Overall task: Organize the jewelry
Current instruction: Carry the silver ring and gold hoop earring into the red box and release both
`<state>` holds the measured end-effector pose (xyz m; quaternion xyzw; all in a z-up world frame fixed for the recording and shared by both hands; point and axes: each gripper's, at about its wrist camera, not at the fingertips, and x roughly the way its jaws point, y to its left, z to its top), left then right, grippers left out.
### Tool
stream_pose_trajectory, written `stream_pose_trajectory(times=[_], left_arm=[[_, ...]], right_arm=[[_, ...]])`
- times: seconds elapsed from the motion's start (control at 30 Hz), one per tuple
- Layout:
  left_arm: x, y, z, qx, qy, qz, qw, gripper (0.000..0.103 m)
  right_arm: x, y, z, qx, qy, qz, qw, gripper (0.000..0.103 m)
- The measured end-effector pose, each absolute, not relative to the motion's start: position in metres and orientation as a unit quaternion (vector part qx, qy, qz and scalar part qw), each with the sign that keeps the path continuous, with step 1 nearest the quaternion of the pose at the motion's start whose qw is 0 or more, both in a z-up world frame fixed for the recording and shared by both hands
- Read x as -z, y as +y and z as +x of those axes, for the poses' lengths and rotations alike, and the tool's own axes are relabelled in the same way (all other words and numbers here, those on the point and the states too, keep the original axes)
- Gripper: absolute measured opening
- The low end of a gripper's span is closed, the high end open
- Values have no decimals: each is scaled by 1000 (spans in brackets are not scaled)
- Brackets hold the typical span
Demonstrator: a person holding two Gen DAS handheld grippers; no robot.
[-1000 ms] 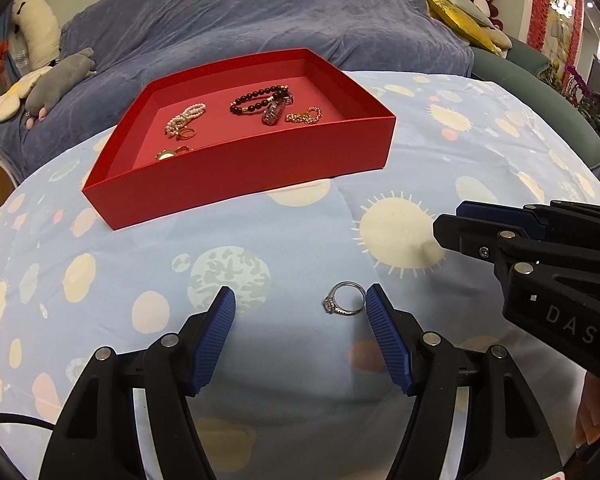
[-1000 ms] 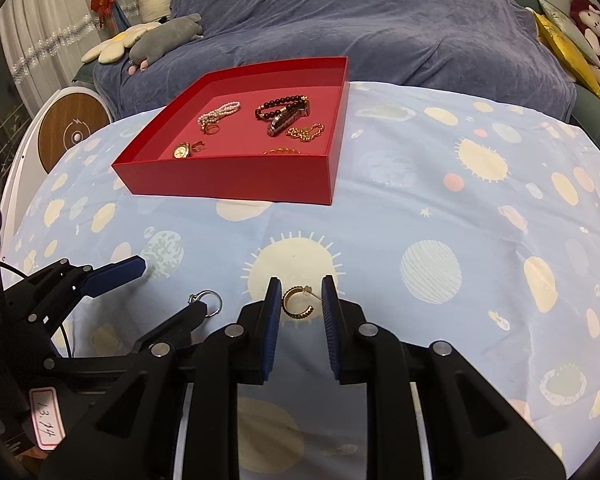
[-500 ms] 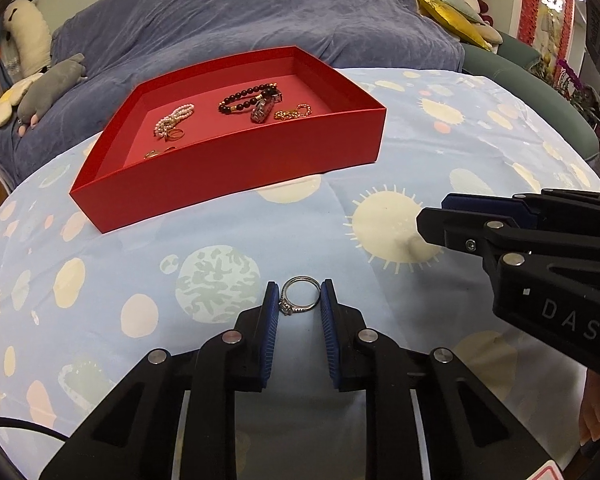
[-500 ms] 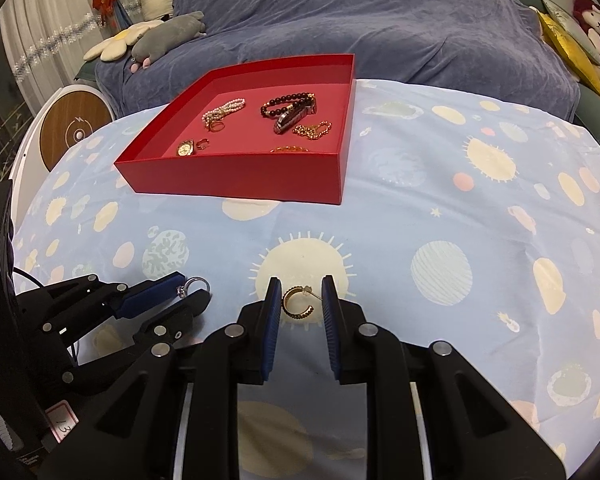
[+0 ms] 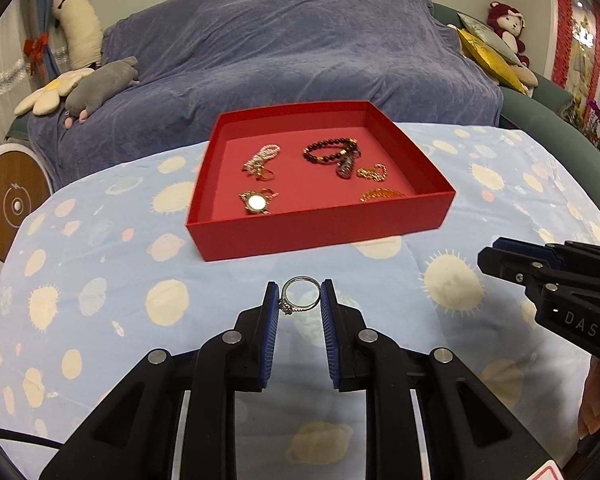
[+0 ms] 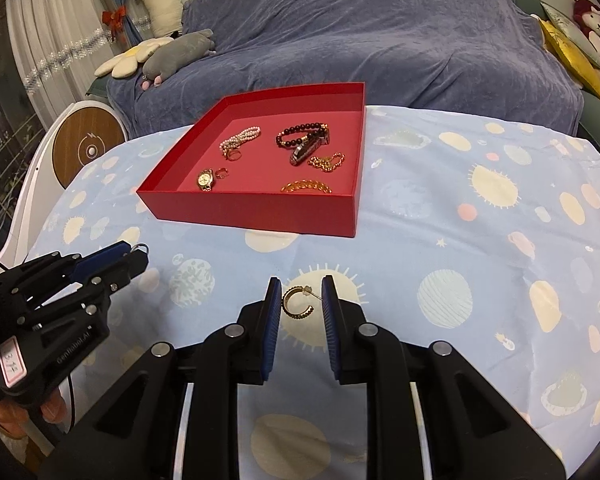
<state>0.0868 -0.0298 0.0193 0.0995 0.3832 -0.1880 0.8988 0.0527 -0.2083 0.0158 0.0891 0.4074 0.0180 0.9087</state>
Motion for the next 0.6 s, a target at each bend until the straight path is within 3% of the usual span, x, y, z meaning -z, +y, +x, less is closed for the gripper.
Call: stream_pose_trajectory(times=[0.33,0.6], left_arm=[[-68,-9,138,160,347,79,921,19],[-67,-40,198,156,348,89,920,19]], right_arm=[[-64,-210,91,-32,367,80,926,20],[-70,-215,153,-37,362,84,928,20]])
